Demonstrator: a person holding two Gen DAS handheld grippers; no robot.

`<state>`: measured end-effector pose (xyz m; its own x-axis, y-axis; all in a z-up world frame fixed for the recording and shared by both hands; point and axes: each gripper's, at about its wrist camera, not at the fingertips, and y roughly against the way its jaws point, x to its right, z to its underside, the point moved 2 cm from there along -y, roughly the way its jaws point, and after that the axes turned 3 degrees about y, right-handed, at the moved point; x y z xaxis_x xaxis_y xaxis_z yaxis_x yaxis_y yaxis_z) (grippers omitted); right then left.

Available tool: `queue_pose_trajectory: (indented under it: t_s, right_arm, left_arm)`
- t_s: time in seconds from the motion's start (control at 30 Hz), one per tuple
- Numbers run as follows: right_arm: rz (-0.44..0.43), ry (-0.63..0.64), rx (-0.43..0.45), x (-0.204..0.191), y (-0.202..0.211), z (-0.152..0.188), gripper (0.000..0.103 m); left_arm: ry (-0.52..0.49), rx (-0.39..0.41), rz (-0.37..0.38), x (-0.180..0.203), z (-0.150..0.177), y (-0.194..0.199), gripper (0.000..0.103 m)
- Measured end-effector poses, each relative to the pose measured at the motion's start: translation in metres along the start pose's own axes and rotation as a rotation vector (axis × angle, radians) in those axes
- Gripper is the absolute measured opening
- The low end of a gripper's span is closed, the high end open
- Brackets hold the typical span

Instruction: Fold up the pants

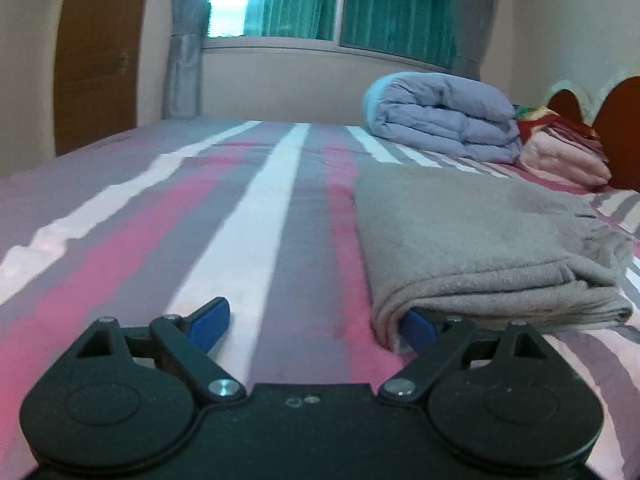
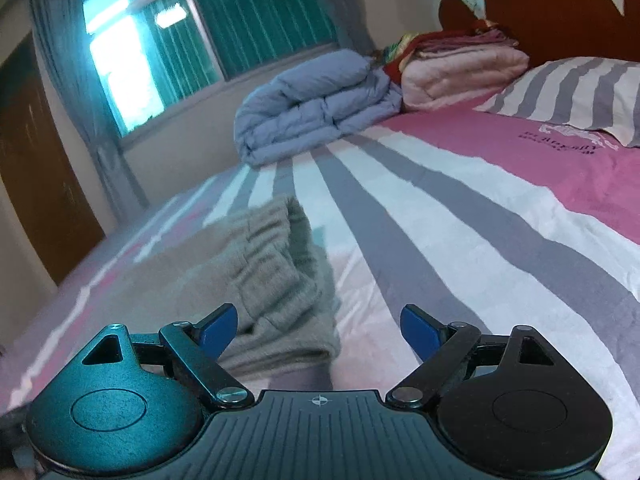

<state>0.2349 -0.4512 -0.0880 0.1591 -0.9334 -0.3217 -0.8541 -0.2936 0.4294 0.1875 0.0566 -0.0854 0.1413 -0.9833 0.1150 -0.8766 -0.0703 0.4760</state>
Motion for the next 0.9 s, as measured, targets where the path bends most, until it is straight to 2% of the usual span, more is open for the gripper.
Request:
queue_pose_trajectory:
  t_s: [0.1, 0.17, 0.2, 0.3, 0.33, 0.43, 0.6, 0.63, 0.67, 0.73, 0.8, 0.87, 0.9]
  right_arm:
    - [0.004, 0.002, -0.004, 0.001, -0.004, 0.001, 0.088]
    - [-0.002, -0.007, 0.006, 0.002, -0.002, 0.001, 0.088]
    - [-0.019, -0.018, 0.015, 0.003, -0.001, -0.001, 0.088]
    - [-0.099, -0.052, 0.039, 0.003, 0.002, -0.008, 0.088]
    - [-0.121, -0.071, 0.032, 0.003, 0.0, -0.009, 0.088]
    - [-0.169, -0.139, 0.002, 0.003, -0.014, -0.012, 0.088]
    - [-0.18, -0.201, -0.038, 0.0, -0.046, -0.016, 0.087]
    - [-0.185, -0.202, -0.045, -0.001, -0.051, -0.017, 0.078]
    - [-0.182, -0.191, -0.06, -0.003, -0.058, -0.018, 0.061]
    - [-0.158, -0.17, -0.1, -0.008, -0.069, -0.017, 0.045]
    - [-0.116, -0.108, -0.09, -0.015, -0.068, -0.02, 0.04]
    - [-0.128, -0.086, -0.033, -0.019, -0.054, -0.024, 0.04]
    - [-0.124, -0.081, -0.032, -0.019, -0.053, -0.022, 0.04]
  left_arm:
    - [-0.007, -0.02, -0.004, -0.006, 0.002, 0.009, 0.082]
    - [-0.012, -0.007, -0.007, -0.01, 0.0, 0.017, 0.081]
    - [-0.003, 0.013, -0.032, -0.013, -0.001, 0.022, 0.079]
    - [0.112, 0.058, -0.01, -0.038, -0.006, 0.034, 0.085]
    - [0.141, 0.06, -0.033, -0.046, -0.007, 0.035, 0.087]
    - [0.243, 0.057, -0.032, -0.064, -0.01, 0.031, 0.087]
    - [0.279, 0.052, -0.054, -0.066, -0.014, 0.024, 0.088]
    - [0.27, 0.046, -0.054, -0.064, -0.015, 0.022, 0.088]
    - [0.262, 0.041, -0.055, -0.062, -0.016, 0.019, 0.088]
    - [0.249, 0.029, -0.057, -0.058, -0.017, 0.014, 0.089]
    - [0.246, 0.024, -0.061, -0.057, -0.016, 0.011, 0.089]
    - [0.238, 0.015, -0.064, -0.056, -0.016, 0.008, 0.089]
    - [0.232, 0.012, -0.067, -0.056, -0.015, 0.007, 0.089]
